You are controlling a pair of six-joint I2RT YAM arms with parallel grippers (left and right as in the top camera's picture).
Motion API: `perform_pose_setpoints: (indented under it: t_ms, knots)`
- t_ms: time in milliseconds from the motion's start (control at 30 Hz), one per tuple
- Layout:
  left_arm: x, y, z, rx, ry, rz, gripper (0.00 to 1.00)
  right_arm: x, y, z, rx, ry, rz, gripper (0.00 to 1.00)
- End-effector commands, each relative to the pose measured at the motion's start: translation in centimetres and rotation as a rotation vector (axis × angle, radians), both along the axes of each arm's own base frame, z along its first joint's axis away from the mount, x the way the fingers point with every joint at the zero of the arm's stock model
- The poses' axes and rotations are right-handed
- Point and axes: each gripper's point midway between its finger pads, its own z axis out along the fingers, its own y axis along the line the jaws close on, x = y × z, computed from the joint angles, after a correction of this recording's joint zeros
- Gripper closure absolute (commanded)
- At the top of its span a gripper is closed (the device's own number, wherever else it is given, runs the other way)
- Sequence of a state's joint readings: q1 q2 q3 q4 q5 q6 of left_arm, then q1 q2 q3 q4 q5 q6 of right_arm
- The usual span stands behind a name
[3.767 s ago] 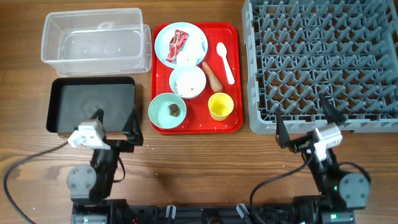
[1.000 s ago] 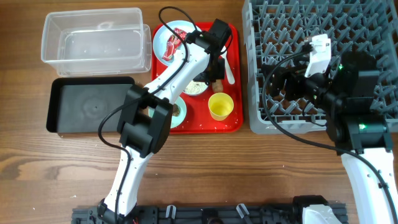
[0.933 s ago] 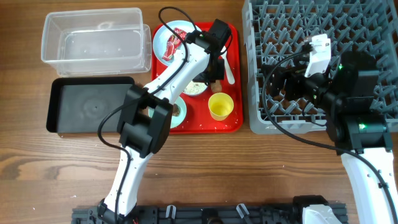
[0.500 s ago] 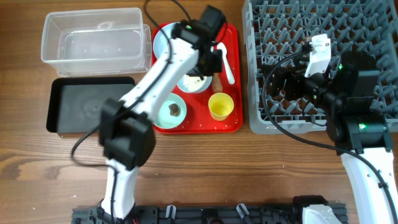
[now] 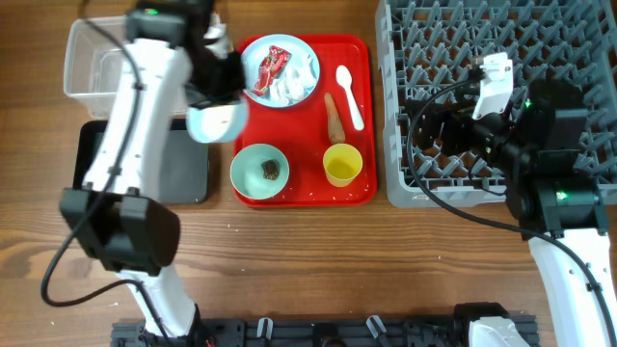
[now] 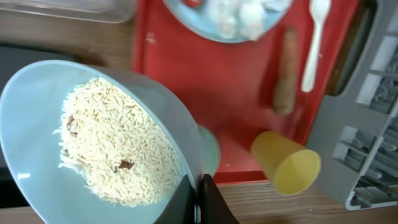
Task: Sort waste into correct bins and load items into the dishwasher rack
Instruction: 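Carry the rice bowl over the black tray and tip rice out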
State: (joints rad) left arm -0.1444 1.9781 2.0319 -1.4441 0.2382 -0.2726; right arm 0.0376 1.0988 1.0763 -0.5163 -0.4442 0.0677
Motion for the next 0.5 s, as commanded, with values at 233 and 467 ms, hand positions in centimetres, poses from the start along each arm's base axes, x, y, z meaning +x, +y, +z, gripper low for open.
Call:
perform_pose_setpoints:
  t_ms: [233,467]
  knots:
    - [-1.0,6.1,0.7,-0.345,-0.043,-0.091,0.96,0.4,-0.2,0.8,0.004,-0.012,-0.015,0.00]
    - [-2.1,9.8,-1.7,-0.587,-0.096,-0.018,0.96,0.4,-0.2,0.7,0.004,-0.009,-0.015,0.00]
